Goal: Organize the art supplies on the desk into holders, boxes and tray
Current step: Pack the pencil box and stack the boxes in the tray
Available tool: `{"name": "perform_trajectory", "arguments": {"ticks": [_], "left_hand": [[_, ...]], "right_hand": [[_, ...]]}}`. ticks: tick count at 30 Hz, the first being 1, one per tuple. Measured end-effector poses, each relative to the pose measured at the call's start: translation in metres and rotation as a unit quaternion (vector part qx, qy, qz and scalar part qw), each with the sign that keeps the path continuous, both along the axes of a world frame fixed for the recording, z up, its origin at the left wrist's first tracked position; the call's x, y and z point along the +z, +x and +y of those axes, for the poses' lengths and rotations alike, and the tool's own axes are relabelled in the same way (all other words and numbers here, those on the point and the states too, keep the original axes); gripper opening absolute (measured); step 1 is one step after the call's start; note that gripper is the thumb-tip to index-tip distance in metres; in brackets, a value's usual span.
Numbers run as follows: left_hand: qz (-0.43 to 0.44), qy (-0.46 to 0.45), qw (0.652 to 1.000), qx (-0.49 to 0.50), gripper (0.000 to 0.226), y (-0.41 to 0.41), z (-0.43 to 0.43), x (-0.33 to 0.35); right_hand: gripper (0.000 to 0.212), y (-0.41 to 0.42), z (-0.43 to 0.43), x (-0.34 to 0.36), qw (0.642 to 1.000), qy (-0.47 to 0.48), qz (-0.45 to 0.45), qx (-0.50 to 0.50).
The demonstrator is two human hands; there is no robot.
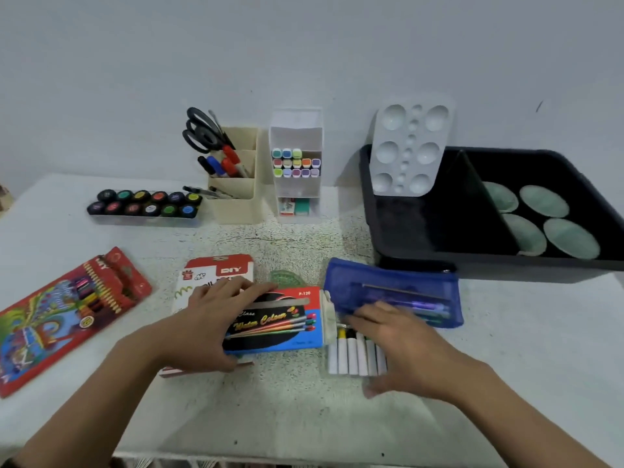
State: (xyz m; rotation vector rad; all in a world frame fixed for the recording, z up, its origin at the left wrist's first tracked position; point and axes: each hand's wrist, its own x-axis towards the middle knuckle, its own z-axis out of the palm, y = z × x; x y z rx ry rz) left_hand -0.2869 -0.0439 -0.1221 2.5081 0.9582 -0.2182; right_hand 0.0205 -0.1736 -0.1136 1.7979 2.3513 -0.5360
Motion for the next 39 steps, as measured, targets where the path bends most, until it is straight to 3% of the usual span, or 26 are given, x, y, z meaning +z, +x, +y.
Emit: {"name": "perform_trajectory", "arguments": {"ticks": [6,16,24,39], "left_hand": [[0.01,0.007,0.999,0.049,0.091,-0.002,-0.015,0.003],[0.033,0.008,0.997,0.063,0.093,-0.024,-0.011,0.016],[0.011,-0.011,0.999,0.043,0.086,-0.036,-0.008,0.013],[0.029,-0.035,0.996,0.077,0.09,-0.064,0.004,0.031]], "right_hand": [[0.085,0.006,0.002,-0.011,0.998,0.043,0.037,0.004],[0.08,-0.004,0.003,-0.005,0.977,0.045,0.197,-0.063],[0.085,-0.032,0.022,-0.003,0.985,0.053,0.156,-0.043],[0.084,-0.066,0.059,0.016,0.978,0.027,0.203,-0.025]]}}
